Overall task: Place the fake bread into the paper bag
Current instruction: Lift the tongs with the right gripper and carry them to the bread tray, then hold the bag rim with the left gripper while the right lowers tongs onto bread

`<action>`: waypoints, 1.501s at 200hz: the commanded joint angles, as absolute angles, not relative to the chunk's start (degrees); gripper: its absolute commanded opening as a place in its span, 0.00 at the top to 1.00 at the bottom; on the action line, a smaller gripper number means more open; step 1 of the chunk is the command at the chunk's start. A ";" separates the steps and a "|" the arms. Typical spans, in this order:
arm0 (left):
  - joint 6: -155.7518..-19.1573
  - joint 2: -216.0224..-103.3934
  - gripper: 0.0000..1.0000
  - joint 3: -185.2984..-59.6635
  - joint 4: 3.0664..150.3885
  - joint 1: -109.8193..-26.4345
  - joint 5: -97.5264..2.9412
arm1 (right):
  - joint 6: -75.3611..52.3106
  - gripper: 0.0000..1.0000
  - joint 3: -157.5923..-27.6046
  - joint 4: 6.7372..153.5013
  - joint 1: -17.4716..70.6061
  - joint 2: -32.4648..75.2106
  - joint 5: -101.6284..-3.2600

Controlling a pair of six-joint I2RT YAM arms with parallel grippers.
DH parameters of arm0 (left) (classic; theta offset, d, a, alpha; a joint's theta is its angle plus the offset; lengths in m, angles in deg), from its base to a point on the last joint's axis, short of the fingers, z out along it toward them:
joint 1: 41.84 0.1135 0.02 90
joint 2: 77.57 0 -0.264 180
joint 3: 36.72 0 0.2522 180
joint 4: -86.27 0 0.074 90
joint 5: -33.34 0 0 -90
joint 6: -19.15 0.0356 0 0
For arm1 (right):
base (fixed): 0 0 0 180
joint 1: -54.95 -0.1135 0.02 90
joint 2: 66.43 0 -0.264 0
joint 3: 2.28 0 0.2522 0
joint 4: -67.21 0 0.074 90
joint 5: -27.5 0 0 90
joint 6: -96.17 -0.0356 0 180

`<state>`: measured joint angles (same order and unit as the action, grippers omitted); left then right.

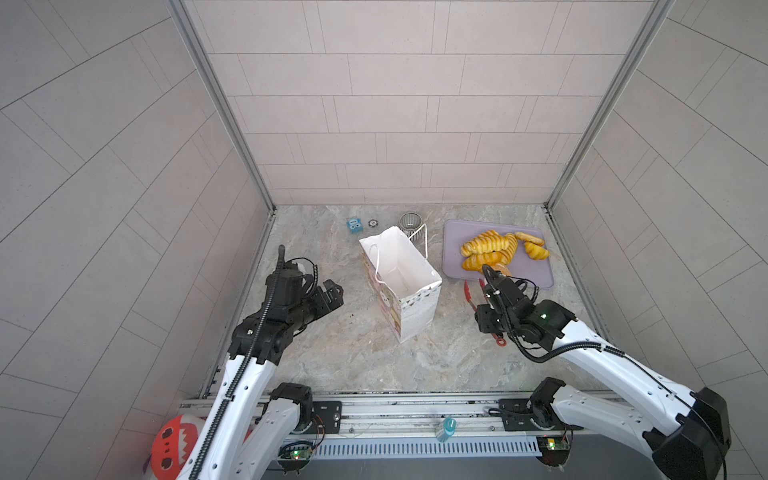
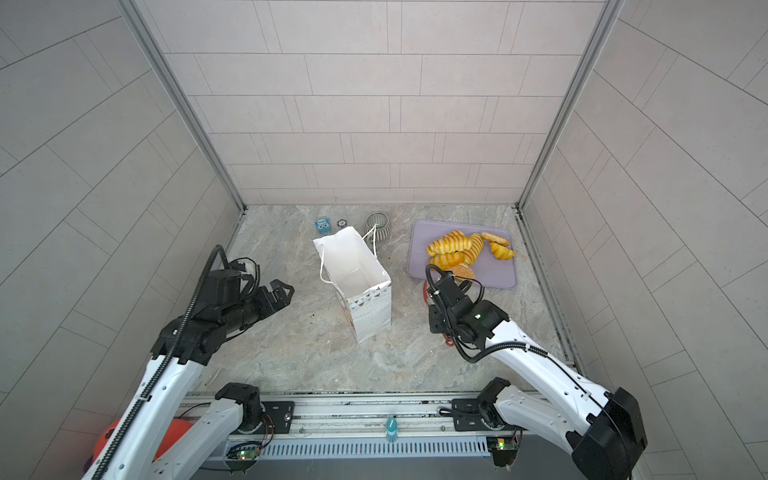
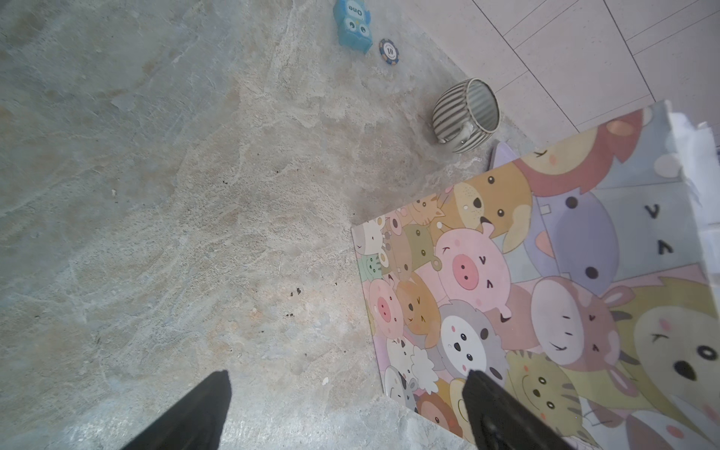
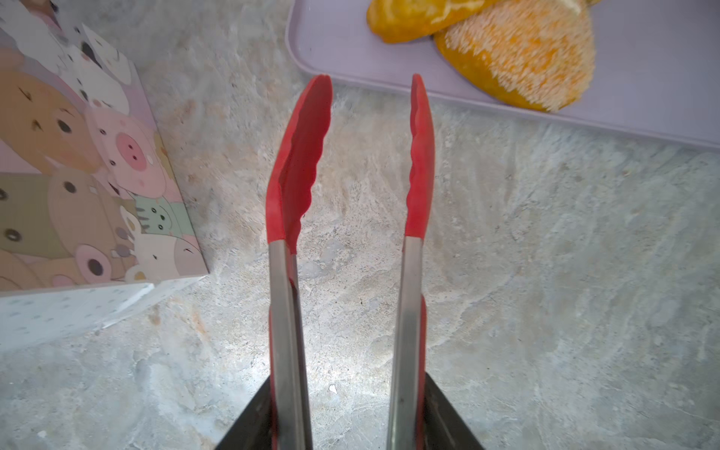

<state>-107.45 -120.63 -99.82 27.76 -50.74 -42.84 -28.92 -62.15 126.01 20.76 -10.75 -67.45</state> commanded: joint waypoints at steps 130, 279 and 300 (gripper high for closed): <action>-104.05 -128.65 0.11 -127.34 11.82 -57.54 -23.97 | -18.28 0.47 -89.58 138.02 32.71 -7.75 -61.27; -112.06 -145.12 0.09 -127.36 22.20 -84.90 -65.21 | -16.04 0.50 -87.32 136.96 40.26 -9.78 -55.76; -112.02 -146.11 0.25 -126.23 24.12 -84.90 -66.21 | -15.32 0.50 -87.16 137.23 41.04 -9.88 -54.77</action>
